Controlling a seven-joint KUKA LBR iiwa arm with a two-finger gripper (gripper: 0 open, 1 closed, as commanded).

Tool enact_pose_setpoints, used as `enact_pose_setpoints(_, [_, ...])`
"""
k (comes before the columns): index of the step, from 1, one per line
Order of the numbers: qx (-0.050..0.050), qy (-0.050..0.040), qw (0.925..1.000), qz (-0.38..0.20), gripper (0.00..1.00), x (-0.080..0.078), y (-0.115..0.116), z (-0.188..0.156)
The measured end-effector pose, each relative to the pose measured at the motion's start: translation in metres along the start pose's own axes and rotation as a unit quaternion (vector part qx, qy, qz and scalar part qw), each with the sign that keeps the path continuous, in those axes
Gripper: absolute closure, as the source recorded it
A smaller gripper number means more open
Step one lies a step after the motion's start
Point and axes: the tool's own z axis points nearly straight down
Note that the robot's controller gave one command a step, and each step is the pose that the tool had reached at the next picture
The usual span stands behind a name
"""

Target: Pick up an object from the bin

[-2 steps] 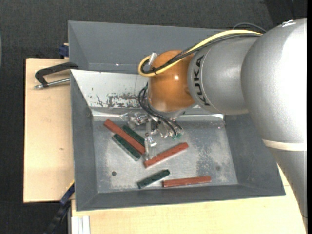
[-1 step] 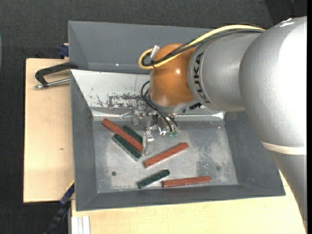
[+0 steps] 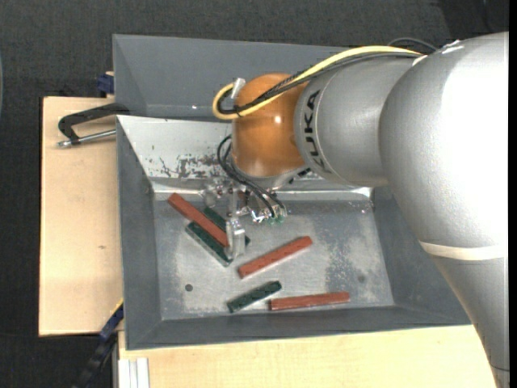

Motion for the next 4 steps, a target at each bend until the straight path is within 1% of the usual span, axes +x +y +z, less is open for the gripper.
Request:
enact_pose_setpoints(1, [0.0, 0.0018, 0.9996, 0.029, 0.0, 0.018, 0.021, -0.007])
enact_pose_setpoints(2, [0.0, 0.0004, 0.9985, 0.055, 1.0, 0.009, -0.059, 0.006])
enact_pose_setpoints(3, [0.0, 0.0005, 0.9985, 0.055, 1.0, 0.009, -0.059, 0.006])
enact_pose_setpoints(4, [0.0, 0.0008, 0.9983, 0.059, 1.0, 0.019, -0.05, -0.061])
